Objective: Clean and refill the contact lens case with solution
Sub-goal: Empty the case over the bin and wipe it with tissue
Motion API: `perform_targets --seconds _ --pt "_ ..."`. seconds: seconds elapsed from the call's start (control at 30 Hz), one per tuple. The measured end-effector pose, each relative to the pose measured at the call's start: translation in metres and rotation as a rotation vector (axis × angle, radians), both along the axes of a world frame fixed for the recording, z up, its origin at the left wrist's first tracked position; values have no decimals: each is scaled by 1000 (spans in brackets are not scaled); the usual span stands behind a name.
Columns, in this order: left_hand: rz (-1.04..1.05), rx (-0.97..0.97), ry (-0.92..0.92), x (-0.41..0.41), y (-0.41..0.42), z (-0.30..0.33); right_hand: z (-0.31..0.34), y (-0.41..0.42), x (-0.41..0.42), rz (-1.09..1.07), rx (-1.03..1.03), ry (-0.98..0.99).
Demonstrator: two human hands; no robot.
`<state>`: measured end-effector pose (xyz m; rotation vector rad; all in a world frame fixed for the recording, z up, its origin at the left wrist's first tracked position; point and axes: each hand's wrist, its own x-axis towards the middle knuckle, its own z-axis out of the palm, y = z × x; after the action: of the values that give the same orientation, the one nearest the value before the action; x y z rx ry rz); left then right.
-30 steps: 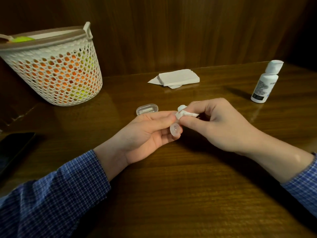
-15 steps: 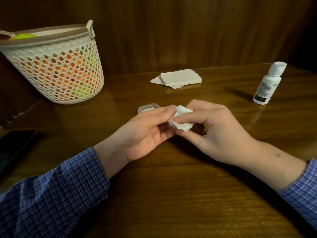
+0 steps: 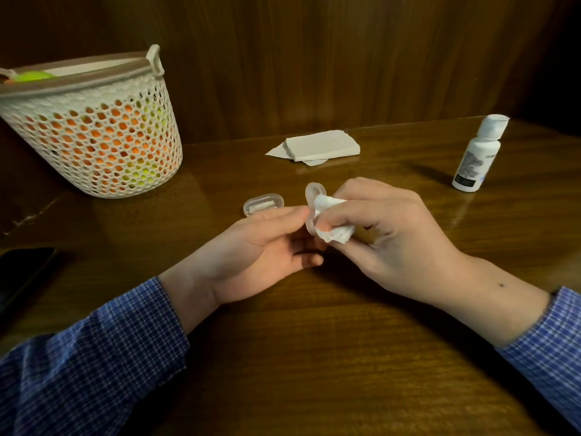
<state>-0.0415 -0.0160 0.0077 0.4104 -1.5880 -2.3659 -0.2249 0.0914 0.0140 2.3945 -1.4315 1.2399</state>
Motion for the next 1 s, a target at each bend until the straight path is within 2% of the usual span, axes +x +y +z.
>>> perform_targets --seconds 0.2,0.37,0.53,0.77,0.87,1.0 --pt "47 -90 -6 2 -2 -2 1 0 0 -26 68 -30" --pt "81 -59 77 3 0 -2 0 1 5 -80 151 -106" --pt "180 -118 95 3 4 -1 -1 2 10 -130 213 -191" --pt "302 -203 66 0 6 -1 0 4 14 -197 230 -206" --pt "271 -151 53 -1 4 2 2 4 11 -196 183 -113" --pt "195 67 -36 1 0 10 8 5 3 -167 157 33"
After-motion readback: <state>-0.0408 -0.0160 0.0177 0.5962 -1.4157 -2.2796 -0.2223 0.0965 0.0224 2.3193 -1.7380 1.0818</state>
